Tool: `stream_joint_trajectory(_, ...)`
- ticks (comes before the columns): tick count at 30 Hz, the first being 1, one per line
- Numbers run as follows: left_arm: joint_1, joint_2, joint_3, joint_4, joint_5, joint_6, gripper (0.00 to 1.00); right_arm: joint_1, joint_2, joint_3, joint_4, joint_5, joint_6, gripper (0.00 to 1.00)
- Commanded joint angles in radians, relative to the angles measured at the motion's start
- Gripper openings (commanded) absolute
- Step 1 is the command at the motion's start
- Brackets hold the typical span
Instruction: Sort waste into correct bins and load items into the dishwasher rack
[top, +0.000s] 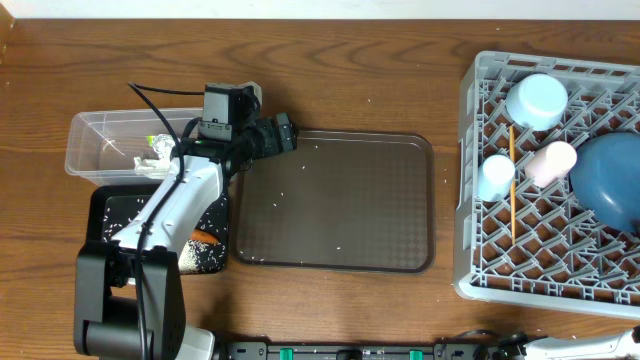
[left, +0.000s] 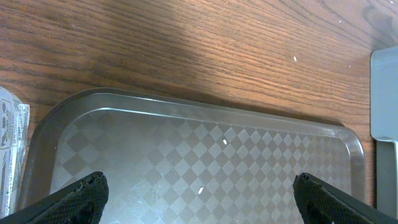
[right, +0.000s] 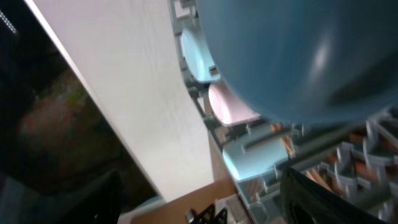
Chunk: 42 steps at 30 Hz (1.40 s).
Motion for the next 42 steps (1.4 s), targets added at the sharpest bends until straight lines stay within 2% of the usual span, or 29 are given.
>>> stream_joint_trajectory(1, -0.002, -0.002, -0.005, 0.001, -0.010, -0.002, 0.98, -0.010, 0.000, 0.001, -0.074, -0.034, -0.217, 0.99)
stream_joint_trajectory(7, -0.002, -0.002, -0.005, 0.001, -0.010, -0.002, 0.98, 0.057, -0.001, 0.001, -0.320, -0.074, -0.605, 0.99)
stream_joint_trajectory(8, -0.002, -0.002, -0.005, 0.001, -0.010, -0.002, 0.98, 0.077, -0.002, 0.000, -0.330, -0.079, -0.635, 0.99)
stream_joint_trajectory(15, -0.002, -0.002, -0.005, 0.001, -0.010, -0.002, 0.98, 0.335, -0.061, 0.005, -0.330, -0.051, -0.667, 0.99)
stream_joint_trajectory(20, -0.002, -0.002, -0.005, 0.001, -0.010, -0.002, 0.98, 0.609, -0.097, 0.050, -0.300, 0.046, -0.655, 0.99)
stream_joint_trajectory(23, -0.002, -0.002, -0.005, 0.001, -0.010, -0.002, 0.98, 0.753, -0.113, 0.083, -0.249, 0.121, -0.569, 0.99)
stream_joint_trajectory(25, -0.002, -0.002, -0.005, 0.001, -0.010, -0.002, 0.98, 0.853, -0.127, 0.111, -0.178, 0.232, -0.463, 0.99)
stream_joint_trajectory(30, -0.002, -0.002, -0.005, 0.001, -0.010, -0.002, 0.98, 1.118, -0.178, 0.198, 0.000, 0.783, -0.024, 0.99)
stream_joint_trajectory(35, -0.002, -0.002, -0.005, 0.000, -0.010, -0.002, 0.98, 1.357, -0.221, 0.337, 0.006, 1.171, 0.187, 0.99)
stream_joint_trajectory(38, -0.002, -0.002, -0.005, 0.000, -0.010, -0.002, 0.98, 1.507, -0.243, 0.396, -0.017, 1.468, 0.361, 0.99)
stream_joint_trajectory(40, -0.002, -0.002, -0.005, 0.001, -0.010, -0.002, 0.98, 1.597, -0.259, 0.399, -0.018, 1.582, 0.420, 0.99)
stream_joint_trajectory(42, -0.002, -0.002, -0.005, 0.000, -0.010, -0.002, 0.98, 1.668, -0.260, 0.399, -0.018, 1.603, 0.423, 0.99)
